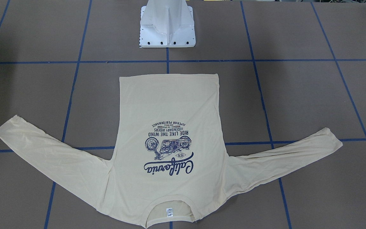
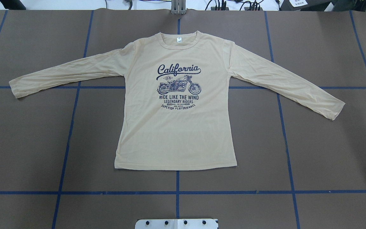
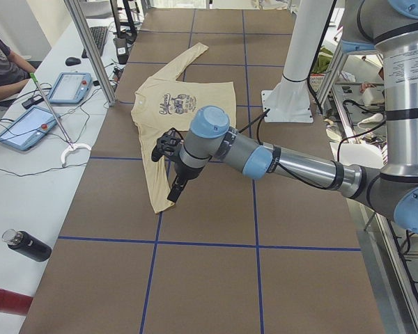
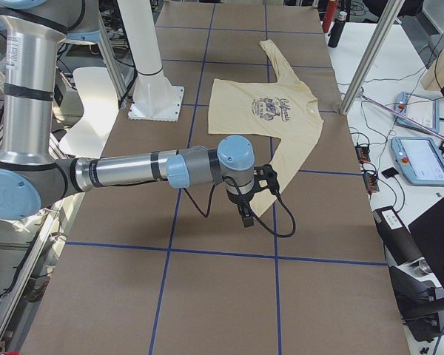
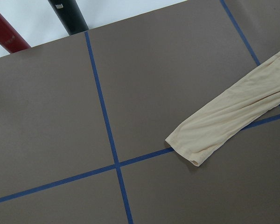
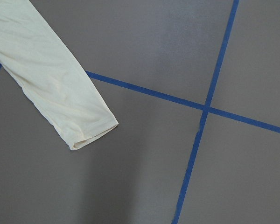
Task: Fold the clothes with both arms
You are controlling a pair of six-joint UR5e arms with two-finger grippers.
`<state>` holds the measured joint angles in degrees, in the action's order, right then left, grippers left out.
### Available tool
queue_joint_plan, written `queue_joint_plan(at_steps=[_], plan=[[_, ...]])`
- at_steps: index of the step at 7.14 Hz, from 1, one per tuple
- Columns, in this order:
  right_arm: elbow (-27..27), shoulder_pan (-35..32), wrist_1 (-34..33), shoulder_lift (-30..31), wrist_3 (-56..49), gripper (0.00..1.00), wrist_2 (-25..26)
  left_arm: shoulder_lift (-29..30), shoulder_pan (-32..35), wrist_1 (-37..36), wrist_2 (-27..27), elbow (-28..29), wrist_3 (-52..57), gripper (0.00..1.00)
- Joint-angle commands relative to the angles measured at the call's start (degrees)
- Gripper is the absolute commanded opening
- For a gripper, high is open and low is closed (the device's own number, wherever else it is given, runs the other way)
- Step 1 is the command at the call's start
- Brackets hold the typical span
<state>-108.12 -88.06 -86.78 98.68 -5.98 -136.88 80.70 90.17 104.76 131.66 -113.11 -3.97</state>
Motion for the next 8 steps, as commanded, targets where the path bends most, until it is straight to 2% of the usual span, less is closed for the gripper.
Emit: queue_joint_plan(at_steps=[1,4,5,6,7,8], plan=[[0.4,0.0,-0.1,0.1,-0.1,1.0,0.1,-1.0,-0.5,-0.3,1.7,-2.9,-0.6,1.0],[2.6,0.2,0.2,0.6,-0.1,1.0,-0.4,-1.9,-0.8,-1.1,3.2,-1.4,-0.5,1.0],[2.9,2.5,0.6,0.5,0.3,1.0,-0.4,-1.9,-1.0,-1.1,3.4,-0.9,-0.3,1.0],[3.9,5.6,1.3,-0.1,6.0,1.0,-0.8,-1.9,-1.1,-0.6,3.6,-1.2,-0.5,1.0],[5.5,9.1,5.6,-1.1,11.5,1.0,-0.5,-1.8,-1.1,-0.4,3.7,-1.4,-0.3,1.0],[9.7,12.1,10.8,-2.7,17.4,1.0,-0.5,-1.8,-1.3,0.3,3.6,-1.3,-0.5,1.0]])
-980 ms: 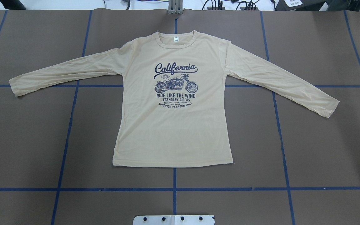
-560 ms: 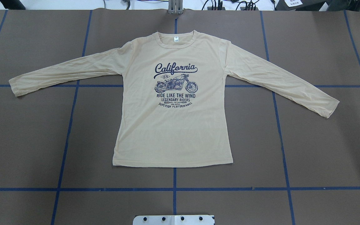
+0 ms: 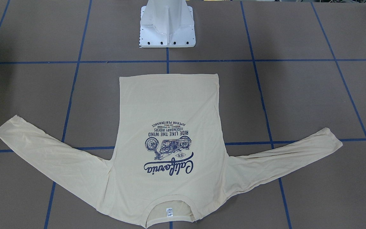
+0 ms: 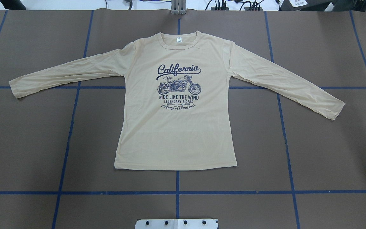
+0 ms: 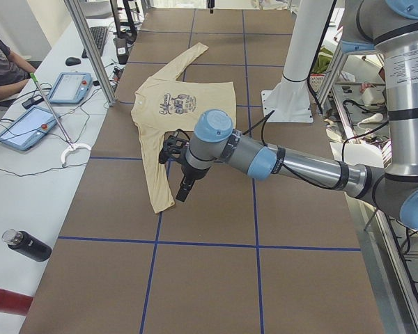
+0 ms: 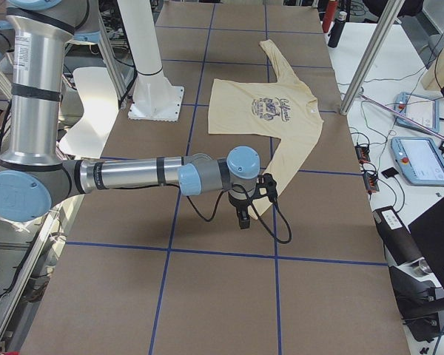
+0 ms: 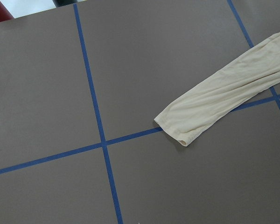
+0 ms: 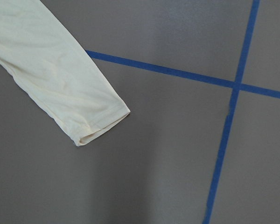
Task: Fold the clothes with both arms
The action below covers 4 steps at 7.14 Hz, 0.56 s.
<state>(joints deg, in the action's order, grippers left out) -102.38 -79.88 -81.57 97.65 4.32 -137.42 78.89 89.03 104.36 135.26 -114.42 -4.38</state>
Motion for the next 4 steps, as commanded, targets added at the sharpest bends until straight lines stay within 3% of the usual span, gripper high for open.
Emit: queue_joint_plan(at_steps=[1,4], plan=[[10.0,5.0,11.1,-4.3,13.3,1.0,0.0,0.1,-0.3,0.7,0.0,0.2,0.0,1.0],[20.7,9.5,28.1,-7.4,28.3,0.99,2.0,0.1,-0.3,0.7,0.1,0.0,-0.1,1.0]])
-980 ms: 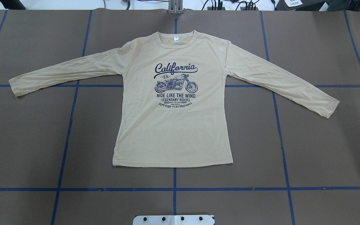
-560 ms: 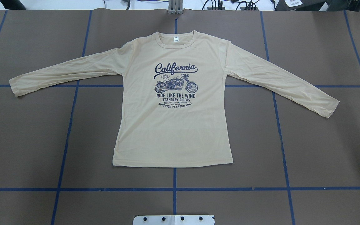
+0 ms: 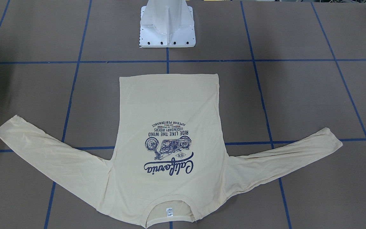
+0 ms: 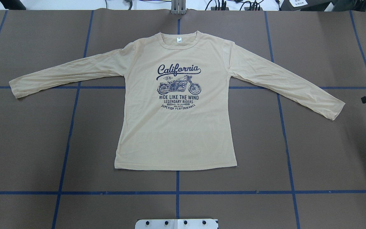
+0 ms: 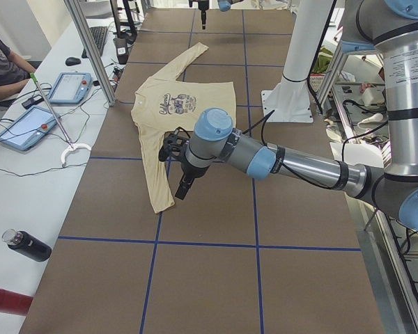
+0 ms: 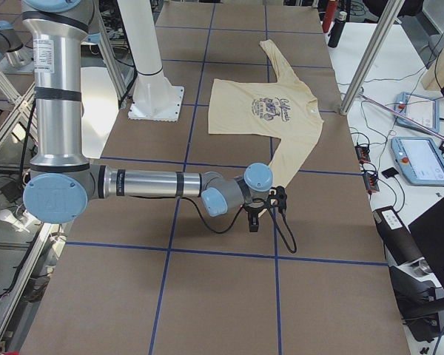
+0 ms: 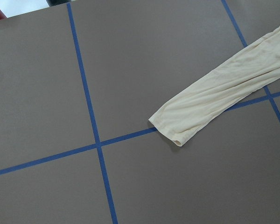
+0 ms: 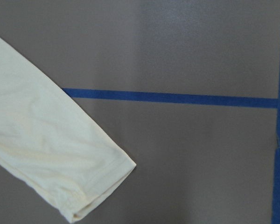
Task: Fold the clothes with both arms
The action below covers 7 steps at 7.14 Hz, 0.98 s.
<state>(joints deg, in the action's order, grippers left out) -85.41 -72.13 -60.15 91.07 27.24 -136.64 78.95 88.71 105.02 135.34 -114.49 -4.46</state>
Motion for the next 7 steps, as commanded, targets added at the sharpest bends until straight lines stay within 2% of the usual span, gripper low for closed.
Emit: queue_joint_plan(at_steps=[1,3,7], plan=[[3.8,4.3,7.7,-1.8,9.1,0.99,4.5,0.0,0.0,0.1,-0.1,0.1,0.0,1.0],[4.1,6.0,7.7,-2.4,11.9,0.92,5.4,0.0,0.0,0.0,-0.1,0.1,0.0,1.0],[7.5,8.4,7.6,-5.0,13.4,0.88,5.6,0.0,0.0,0.0,-0.1,0.1,0.0,1.0]])
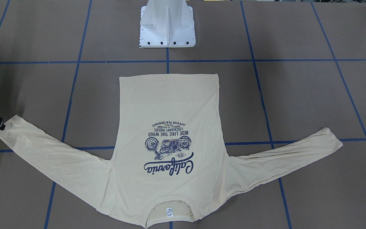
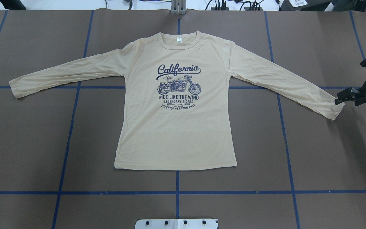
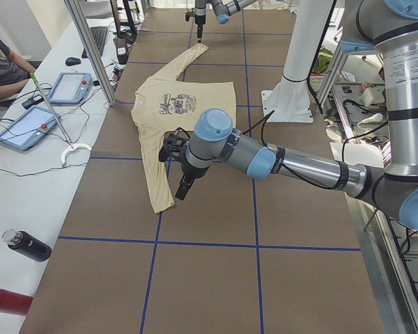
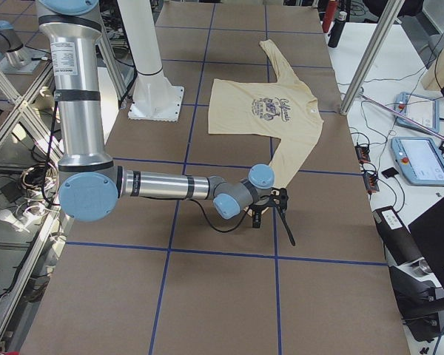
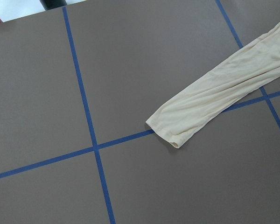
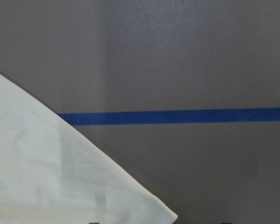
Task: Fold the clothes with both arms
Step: 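Reach the right gripper to the sleeve cuff nearest it and grasp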
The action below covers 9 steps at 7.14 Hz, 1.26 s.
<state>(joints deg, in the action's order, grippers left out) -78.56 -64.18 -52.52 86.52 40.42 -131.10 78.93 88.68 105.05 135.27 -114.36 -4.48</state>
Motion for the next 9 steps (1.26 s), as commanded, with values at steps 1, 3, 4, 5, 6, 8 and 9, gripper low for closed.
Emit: queue_joint_plan(at_steps=[1,3,4,5,6,8,9], plan=[[1.1,0.5,0.0,-0.5,0.3,0.87,0.0,0.0,0.0,0.1,0.0,0.0,0.0,1.0],[1.3,0.5,0.0,-0.5,0.3,0.56,0.1,0.0,0.0,0.0,0.0,0.0,0.0,1.0],[1.4,0.5,0.0,-0.5,0.3,0.5,0.1,0.0,0.0,0.0,0.0,0.0,0.0,1.0],[1.4,0.5,0.0,-0.6,0.3,0.47,0.1,0.0,0.0,0.0,0.0,0.1,0.0,1.0],[1.4,0.6,0.0,-0.6,0.3,0.14,0.1,0.0,0.0,0.0,-0.1,0.2,0.0,1.0],[1.2,0.5,0.1,-0.6,0.0,0.0,-0.2,0.0,0.0,0.0,-0.1,0.1,0.0,1.0],[1.1,0.4,0.1,-0.4,-0.3,0.0,-0.3,0.0,0.0,0.0,-0.1,0.2,0.0,1.0]])
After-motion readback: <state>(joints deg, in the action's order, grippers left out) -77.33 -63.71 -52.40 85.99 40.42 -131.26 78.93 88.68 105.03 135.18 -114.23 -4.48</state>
